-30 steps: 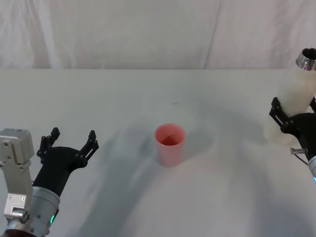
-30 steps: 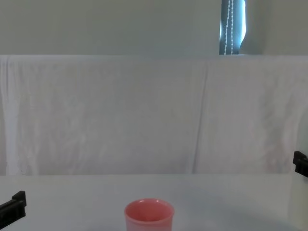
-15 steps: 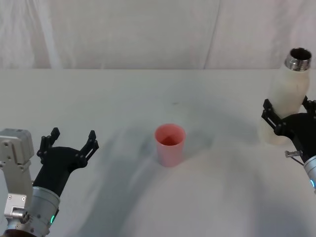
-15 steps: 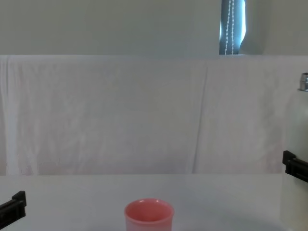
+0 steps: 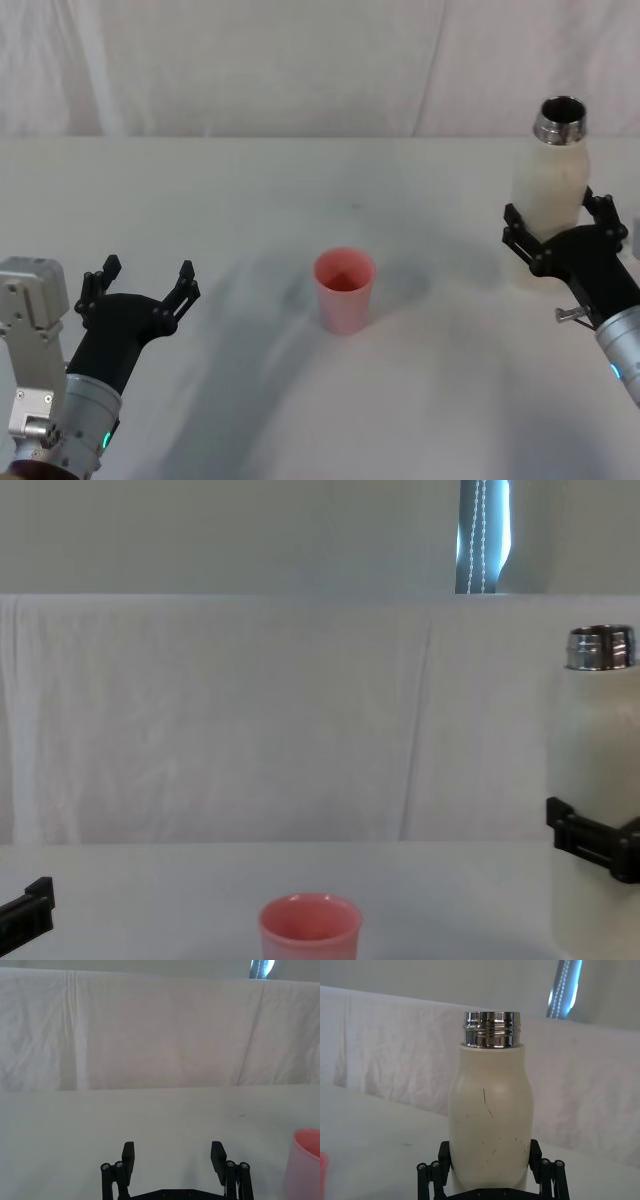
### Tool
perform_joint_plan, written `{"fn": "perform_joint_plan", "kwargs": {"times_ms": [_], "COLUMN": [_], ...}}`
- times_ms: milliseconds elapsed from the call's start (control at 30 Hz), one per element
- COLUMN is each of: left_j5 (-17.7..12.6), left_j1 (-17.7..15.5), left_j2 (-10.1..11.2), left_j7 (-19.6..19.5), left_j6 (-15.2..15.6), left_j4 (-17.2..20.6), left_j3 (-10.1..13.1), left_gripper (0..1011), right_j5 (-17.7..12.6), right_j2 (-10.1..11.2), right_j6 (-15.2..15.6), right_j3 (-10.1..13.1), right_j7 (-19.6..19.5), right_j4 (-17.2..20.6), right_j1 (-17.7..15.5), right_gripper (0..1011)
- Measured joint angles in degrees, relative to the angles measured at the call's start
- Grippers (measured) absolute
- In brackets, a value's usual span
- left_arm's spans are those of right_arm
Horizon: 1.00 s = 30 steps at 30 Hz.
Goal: Grasp the thermos with one hand and pour water into the cup lid.
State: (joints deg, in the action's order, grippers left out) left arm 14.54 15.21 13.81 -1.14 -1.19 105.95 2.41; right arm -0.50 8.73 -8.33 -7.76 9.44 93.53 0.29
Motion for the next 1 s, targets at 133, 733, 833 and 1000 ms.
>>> {"fn": "perform_joint_plan", "kwargs": {"times_ms": [133, 733, 833, 1000], "left_j5": [0.0, 0.0, 0.0, 0.0], "left_j1": [0.0, 0.0, 0.0, 0.0], "left_j2": [0.0, 0.0, 0.0, 0.0], "left_j7": [0.0, 0.0, 0.0, 0.0], "left_j6": [0.0, 0.0, 0.0, 0.0], "left_j4": [0.0, 0.0, 0.0, 0.0], "left_j3": [0.0, 0.0, 0.0, 0.0], "left_gripper": [1001, 1001, 1001, 1001], "right_j5": [0.41, 1.68, 1.71, 2.78], "right_j2": [0.27, 1.36, 1.61, 2.13], "right_j6": [0.0, 1.42, 1.65, 1.62], "right_j3": [-0.78, -3.68, -4.42, -5.55], "right_j7": [0.35, 1.59, 2.02, 2.16], "right_j4": [0.29, 0.9, 0.69, 0.65], "right_j1": [0.05, 0.8, 1.04, 1.22], "right_gripper": [957, 957, 957, 957]}}
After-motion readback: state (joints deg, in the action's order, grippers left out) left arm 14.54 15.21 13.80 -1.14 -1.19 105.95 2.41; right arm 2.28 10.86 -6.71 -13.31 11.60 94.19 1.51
